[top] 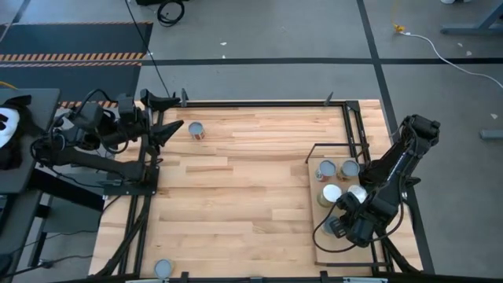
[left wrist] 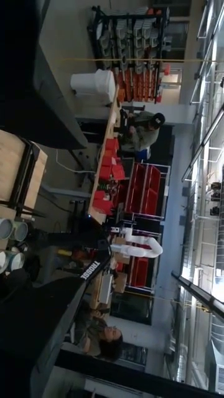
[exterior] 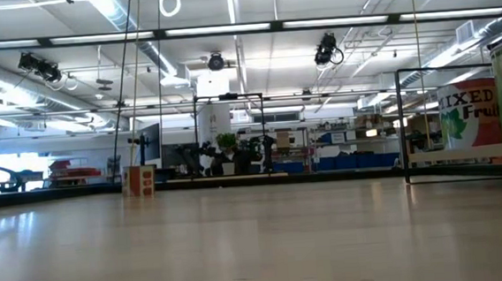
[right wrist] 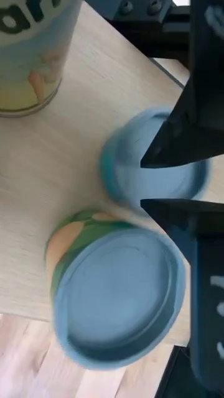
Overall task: Pick and place cans onto a shelf
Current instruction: Put the green tuna can on the shelf
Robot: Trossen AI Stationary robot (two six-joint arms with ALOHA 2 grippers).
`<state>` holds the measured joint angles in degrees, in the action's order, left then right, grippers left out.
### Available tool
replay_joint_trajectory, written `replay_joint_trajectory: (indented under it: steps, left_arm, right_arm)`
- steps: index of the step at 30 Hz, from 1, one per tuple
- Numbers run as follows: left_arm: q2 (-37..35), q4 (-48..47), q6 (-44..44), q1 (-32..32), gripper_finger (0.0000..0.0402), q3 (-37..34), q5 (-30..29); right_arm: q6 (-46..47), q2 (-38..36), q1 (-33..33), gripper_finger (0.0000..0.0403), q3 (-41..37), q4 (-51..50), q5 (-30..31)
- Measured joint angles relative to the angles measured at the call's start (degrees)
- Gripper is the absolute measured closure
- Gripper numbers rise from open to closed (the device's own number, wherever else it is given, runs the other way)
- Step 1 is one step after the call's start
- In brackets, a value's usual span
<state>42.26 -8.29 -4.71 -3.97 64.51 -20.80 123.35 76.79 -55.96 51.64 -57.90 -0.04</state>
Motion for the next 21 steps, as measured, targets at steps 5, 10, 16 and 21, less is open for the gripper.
replay_joint_trajectory:
  steps: [5, 10, 16, 21]
  left_arm:
    - [0.00, 0.98, -0.02, 0.00, 0.0045, 0.00, 0.01]
    - [0.00, 1.22, -0.02, 0.00, 0.0045, 0.00, 0.02]
    - [0.00, 0.67, -0.02, 0.00, 0.0045, 0.00, 0.04]
    - [0.03, -0.83, -0.37, 0.00, 0.0045, 0.00, 2.57]
  right_arm:
    - [-1.10, -0.78, 0.00, 0.0292, 1.85, -2.39, 0.26]
    - [-3.31, -1.81, 0.00, 0.0291, 7.33, -10.93, 0.36]
    - [-15.45, -1.37, -0.75, 0.0286, 10.12, -9.94, -0.19]
    - [-29.64, 2.26, -4.66, 0.0261, 10.14, -2.45, -3.05]
